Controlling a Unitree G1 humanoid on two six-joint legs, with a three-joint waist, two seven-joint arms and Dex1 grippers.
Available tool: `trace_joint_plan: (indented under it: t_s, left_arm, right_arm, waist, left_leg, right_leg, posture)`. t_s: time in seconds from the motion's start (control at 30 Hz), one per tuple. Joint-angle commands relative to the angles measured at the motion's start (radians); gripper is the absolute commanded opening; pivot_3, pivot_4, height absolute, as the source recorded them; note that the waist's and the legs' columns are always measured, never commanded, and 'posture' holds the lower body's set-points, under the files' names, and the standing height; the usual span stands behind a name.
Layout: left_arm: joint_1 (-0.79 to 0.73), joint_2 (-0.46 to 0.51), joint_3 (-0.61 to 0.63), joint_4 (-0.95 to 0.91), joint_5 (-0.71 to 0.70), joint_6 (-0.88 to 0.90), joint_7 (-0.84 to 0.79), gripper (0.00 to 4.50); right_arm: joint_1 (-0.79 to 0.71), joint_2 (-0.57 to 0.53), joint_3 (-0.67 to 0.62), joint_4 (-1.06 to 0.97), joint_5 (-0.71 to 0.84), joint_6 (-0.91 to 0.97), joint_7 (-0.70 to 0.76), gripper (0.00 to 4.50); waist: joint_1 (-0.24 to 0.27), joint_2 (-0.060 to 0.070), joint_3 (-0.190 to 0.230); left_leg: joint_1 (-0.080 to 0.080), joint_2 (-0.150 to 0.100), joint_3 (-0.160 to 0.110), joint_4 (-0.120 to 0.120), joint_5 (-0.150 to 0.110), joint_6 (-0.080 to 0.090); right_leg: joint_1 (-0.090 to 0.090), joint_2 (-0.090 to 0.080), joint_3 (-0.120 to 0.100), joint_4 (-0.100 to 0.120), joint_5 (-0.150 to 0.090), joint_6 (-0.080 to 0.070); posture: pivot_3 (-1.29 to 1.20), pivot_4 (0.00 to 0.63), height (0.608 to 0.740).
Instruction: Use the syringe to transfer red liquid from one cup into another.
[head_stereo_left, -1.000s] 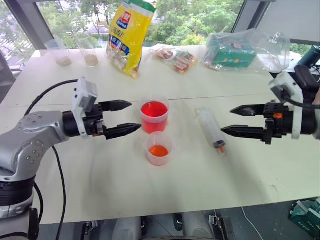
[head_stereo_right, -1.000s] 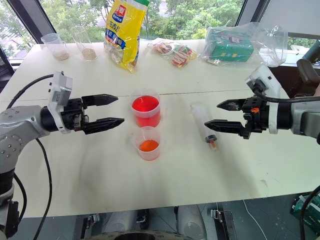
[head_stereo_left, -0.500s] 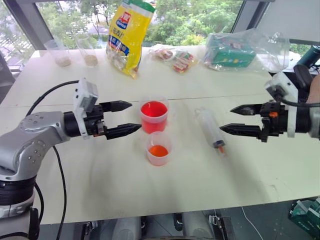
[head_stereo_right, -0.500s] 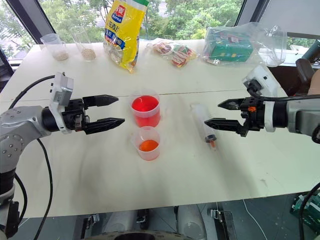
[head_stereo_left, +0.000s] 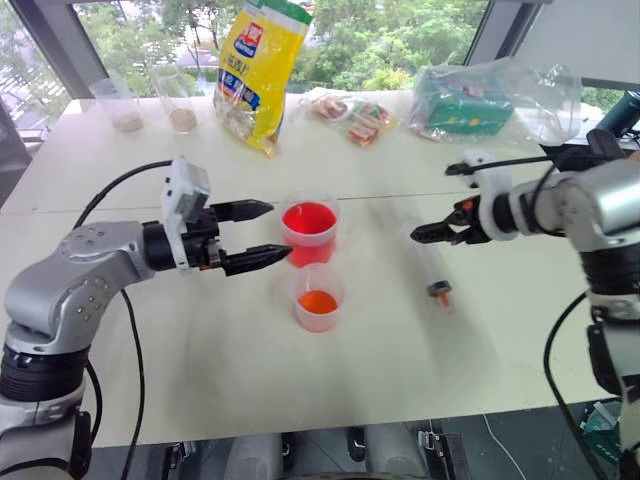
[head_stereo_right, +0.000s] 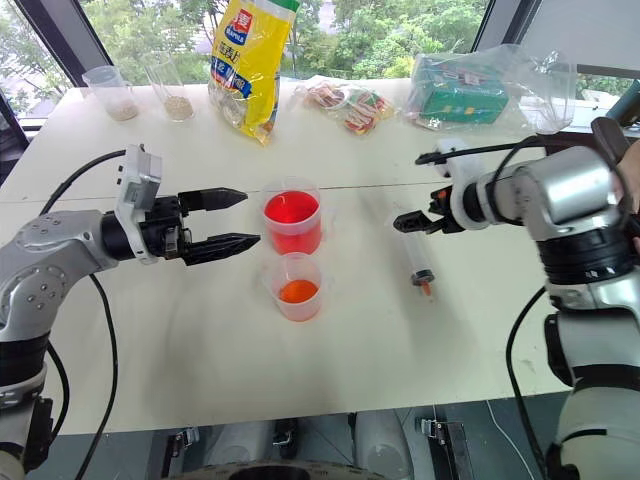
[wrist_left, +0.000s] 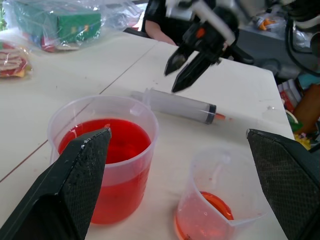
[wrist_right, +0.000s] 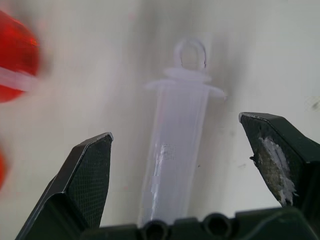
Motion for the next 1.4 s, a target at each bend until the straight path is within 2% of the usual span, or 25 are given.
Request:
trace_joint_plan:
  t_s: [0.03, 0.37, 0.47, 0.57, 0.6, 0.63, 0.8, 0.9, 1.0, 1.1, 1.2, 1.4]
  left_arm:
    - [-0.001, -0.004, 0.014, -0.034, 0.001, -0.020, 0.008, 4.50]
    - [0.015, -0.002, 0.026, -0.049, 0.002, -0.021, 0.028, 4.50]
    - [0.021, 0.004, 0.032, -0.045, 0.006, -0.026, 0.024, 4.50]
    - [0.022, 0.006, 0.035, -0.045, 0.009, -0.029, 0.026, 4.50]
    - [0.024, 0.009, 0.038, -0.044, 0.008, -0.029, 0.024, 4.50]
    - [0.023, 0.011, 0.039, -0.043, 0.008, -0.029, 0.022, 4.50]
    - [0.013, 0.033, 0.048, -0.017, 0.024, -0.043, 0.005, 4.50]
    - [-0.029, 0.046, 0.042, 0.026, 0.039, -0.050, 0.005, 4.50]
    - [-0.058, 0.061, 0.046, 0.066, 0.047, -0.052, -0.014, 4.50]
    - [-0.099, 0.068, 0.042, 0.101, 0.050, -0.046, -0.025, 4.50]
    - [-0.135, 0.080, 0.030, 0.137, 0.072, -0.060, -0.050, 4.50]
    - [-0.203, 0.076, 0.020, 0.188, 0.086, -0.055, -0.079, 4.50]
  right_arm:
    - [-0.040, 0.019, 0.025, 0.044, -0.051, -0.031, 0.024, 4.43]
    - [-0.065, 0.115, 0.144, 0.168, -0.172, -0.119, 0.105, 4.43]
    - [-0.051, 0.124, 0.168, 0.152, -0.193, -0.121, 0.130, 3.58]
    - [-0.036, 0.132, 0.174, 0.133, -0.205, -0.115, 0.145, 2.08]
    - [-0.033, 0.135, 0.172, 0.127, -0.208, -0.110, 0.145, 1.66]
    - [-0.031, 0.137, 0.169, 0.123, -0.210, -0.104, 0.146, 1.43]
    - [-0.037, 0.131, 0.106, 0.103, -0.217, -0.073, 0.134, 1.41]
    - [-0.074, 0.135, -0.092, 0.036, -0.174, -0.097, 0.105, 1.41]
    - [-0.087, 0.190, -0.294, -0.102, -0.083, -0.157, 0.095, 1.41]
    - [-0.055, 0.279, -0.407, -0.225, -0.037, -0.388, 0.097, 1.41]
    - [-0.040, 0.408, -0.474, -0.285, 0.035, -0.531, 0.095, 1.41]
    - [0.022, 0.639, -0.444, -0.267, 0.049, -0.842, 0.095, 1.41]
  waist:
    - [-0.001, 0.000, 0.000]
    - [-0.004, 0.000, 0.000]
    - [-0.006, 0.000, 0.000]
    - [-0.007, 0.000, 0.000]
    - [-0.007, 0.000, 0.000]
    - [-0.007, 0.000, 0.000]
    - [-0.007, 0.000, 0.000]
    - [-0.004, 0.001, 0.000]
    - [-0.002, 0.001, 0.000]
    - [-0.004, 0.001, 0.000]
    - [-0.004, 0.001, 0.000]
    - [-0.003, 0.001, 0.000]
  left_leg:
    - [0.000, 0.000, 0.000, 0.000, 0.000, 0.000]
    - [0.001, 0.000, 0.000, 0.000, 0.000, 0.000]
    - [0.001, 0.000, 0.000, 0.000, 0.000, 0.000]
    - [0.002, 0.001, 0.000, 0.000, 0.000, 0.000]
    - [0.002, 0.001, 0.000, 0.000, 0.000, 0.000]
    - [0.002, 0.001, 0.000, 0.000, 0.000, 0.000]
    - [0.002, 0.001, 0.000, 0.000, 0.000, -0.001]
    - [0.001, 0.001, 0.000, 0.000, 0.000, -0.001]
    - [0.000, 0.000, 0.000, 0.000, 0.001, -0.001]
    - [0.001, 0.001, 0.000, -0.001, 0.000, -0.001]
    - [0.001, 0.001, 0.000, -0.001, 0.001, -0.001]
    - [0.001, 0.000, 0.000, -0.001, 0.001, -0.002]
  right_leg:
    - [0.000, 0.000, 0.000, 0.000, 0.000, 0.000]
    - [0.000, 0.000, 0.000, 0.001, 0.000, 0.001]
    - [0.001, 0.000, 0.000, 0.001, 0.000, 0.001]
    - [0.000, 0.001, -0.001, 0.002, 0.000, 0.001]
    - [0.000, 0.001, -0.001, 0.002, 0.000, 0.001]
    - [0.000, 0.001, -0.001, 0.002, 0.000, 0.001]
    - [0.000, 0.001, -0.001, 0.002, 0.000, 0.001]
    - [0.000, 0.001, -0.001, 0.002, 0.000, 0.001]
    - [-0.001, 0.000, -0.001, 0.002, 0.000, 0.001]
    - [-0.001, 0.001, -0.001, 0.002, 0.001, 0.002]
    - [0.000, 0.001, -0.002, 0.002, 0.001, 0.002]
    - [0.000, 0.001, -0.002, 0.003, 0.001, 0.003]
  posture:
    - [0.00, 0.150, 0.740]
    - [0.00, 0.150, 0.740]
    - [0.00, 0.150, 0.740]
    - [0.00, 0.150, 0.740]
    - [0.00, 0.150, 0.740]
    - [0.00, 0.150, 0.740]
    - [0.00, 0.150, 0.740]
    - [0.00, 0.150, 0.740]
    - [0.00, 0.150, 0.740]
    - [0.00, 0.150, 0.740]
    - [0.00, 0.150, 0.740]
    - [0.00, 0.150, 0.740]
